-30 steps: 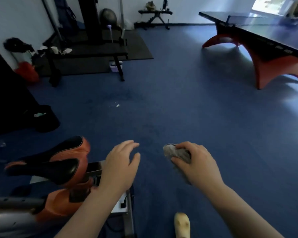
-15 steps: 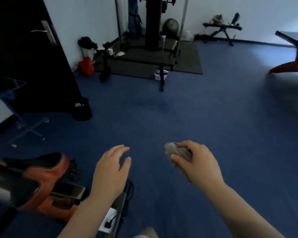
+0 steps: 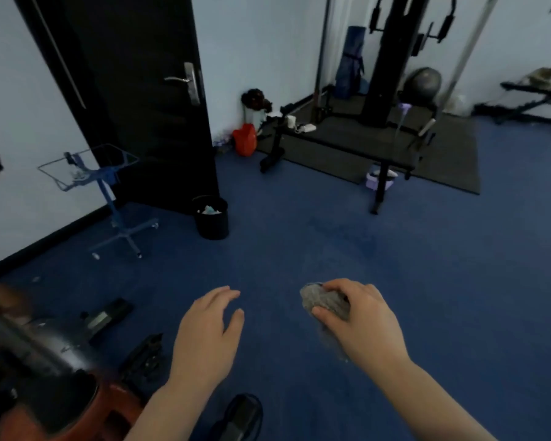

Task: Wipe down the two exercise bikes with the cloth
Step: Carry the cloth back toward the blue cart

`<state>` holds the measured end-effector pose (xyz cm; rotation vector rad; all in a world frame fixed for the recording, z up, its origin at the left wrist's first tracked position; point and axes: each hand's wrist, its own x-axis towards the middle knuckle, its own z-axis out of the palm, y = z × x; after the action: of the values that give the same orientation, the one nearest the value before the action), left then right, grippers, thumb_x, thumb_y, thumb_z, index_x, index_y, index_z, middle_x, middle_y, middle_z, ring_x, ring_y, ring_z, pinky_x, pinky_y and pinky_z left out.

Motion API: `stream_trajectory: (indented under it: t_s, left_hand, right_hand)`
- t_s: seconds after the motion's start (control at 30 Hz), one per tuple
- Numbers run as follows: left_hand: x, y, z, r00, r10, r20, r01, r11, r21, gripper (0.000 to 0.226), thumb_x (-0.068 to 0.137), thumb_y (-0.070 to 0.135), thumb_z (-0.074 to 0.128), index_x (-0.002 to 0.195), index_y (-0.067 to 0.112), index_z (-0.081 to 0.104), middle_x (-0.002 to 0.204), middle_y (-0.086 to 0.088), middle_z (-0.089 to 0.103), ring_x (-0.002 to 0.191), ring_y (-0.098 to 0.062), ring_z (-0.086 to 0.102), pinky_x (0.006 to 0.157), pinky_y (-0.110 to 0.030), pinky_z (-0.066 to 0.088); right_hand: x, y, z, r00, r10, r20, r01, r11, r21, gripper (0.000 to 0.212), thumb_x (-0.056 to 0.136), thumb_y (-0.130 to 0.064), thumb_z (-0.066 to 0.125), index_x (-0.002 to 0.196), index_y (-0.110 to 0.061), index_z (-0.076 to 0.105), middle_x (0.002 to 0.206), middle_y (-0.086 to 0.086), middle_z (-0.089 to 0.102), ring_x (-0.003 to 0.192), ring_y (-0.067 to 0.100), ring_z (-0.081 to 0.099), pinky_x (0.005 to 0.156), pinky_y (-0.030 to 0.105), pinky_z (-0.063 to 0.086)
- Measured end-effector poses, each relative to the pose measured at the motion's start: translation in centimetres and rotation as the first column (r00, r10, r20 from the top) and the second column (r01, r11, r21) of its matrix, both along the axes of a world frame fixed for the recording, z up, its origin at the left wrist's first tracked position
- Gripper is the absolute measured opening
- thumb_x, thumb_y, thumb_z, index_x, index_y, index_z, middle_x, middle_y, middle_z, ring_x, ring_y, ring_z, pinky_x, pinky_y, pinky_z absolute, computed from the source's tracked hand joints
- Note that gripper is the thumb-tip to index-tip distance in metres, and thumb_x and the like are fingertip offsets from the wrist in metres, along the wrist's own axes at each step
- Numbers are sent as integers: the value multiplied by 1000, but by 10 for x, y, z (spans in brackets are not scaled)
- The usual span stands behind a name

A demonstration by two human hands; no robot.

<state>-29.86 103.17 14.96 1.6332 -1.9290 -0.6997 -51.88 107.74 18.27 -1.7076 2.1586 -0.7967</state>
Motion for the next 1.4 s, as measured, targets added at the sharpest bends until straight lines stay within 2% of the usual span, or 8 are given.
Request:
stream_trajectory:
  t_s: [0.13,0.3,0.37,0.53,0.7,1.03,1.13,1.4]
  left_hand:
    - [-20,-54,11,999,49,-7,-50,998,-28,37,94,33,49,129,27,54,140,11,46,128,-6,38,107,-35,38]
    - [-37,-117,14,989,149,-8,-149,988,-34,37,93,34,49,129,29,53,141,14,45,130,-5,36,108,-35,37]
    - [-42,-149,11,976,216,7,-216,975,-47,37,93,35,48,130,29,53,141,14,44,130,-5,36,109,-33,34]
    - [-59,-218,10,922,387,25,-386,922,-28,38,94,36,46,131,29,51,142,15,44,132,-6,36,108,-25,29]
    - [-70,-281,22,846,534,-1,-533,844,-56,37,94,35,47,130,29,51,141,15,44,131,-5,38,110,-28,32]
    - [-3,-357,7,655,754,47,-755,656,-7,33,91,31,53,124,25,58,136,11,51,127,-11,44,108,-33,36]
    - [27,-400,1,645,763,39,-763,646,-32,34,91,29,53,123,23,59,135,8,53,125,-12,45,104,-34,39]
    - [115,-520,11,641,766,44,-762,643,-79,35,92,28,52,126,23,57,137,8,51,128,-12,43,106,-29,34]
  right_hand:
    - [-14,-68,11,998,49,32,-48,999,-18,37,78,-42,68,111,-39,51,85,-29,39,95,2,45,63,17,36]
    - [-30,-155,2,989,136,54,-137,991,-2,43,76,-43,70,114,-40,50,103,-15,50,85,-2,42,61,8,31]
    - [-37,-197,-4,977,204,56,-204,979,-1,42,76,-42,70,113,-39,51,101,-16,48,85,-1,42,61,8,31]
    - [-56,-300,3,928,371,35,-372,928,26,40,76,-39,71,111,-40,52,93,-23,40,86,-1,47,69,15,37]
    - [-58,-402,13,852,524,2,-524,851,29,40,75,-41,71,110,-41,52,98,-18,43,81,-5,46,63,12,36]
    - [32,-544,3,664,747,34,-748,664,-4,33,75,-36,71,105,-36,57,87,-29,44,94,-1,42,67,15,38]
    - [67,-585,2,645,763,34,-763,646,-22,33,76,-35,72,106,-35,58,86,-29,40,95,2,44,71,19,40]
    - [152,-704,8,650,759,50,-757,652,-45,32,77,-34,70,105,-37,56,92,-27,46,97,0,44,67,12,34]
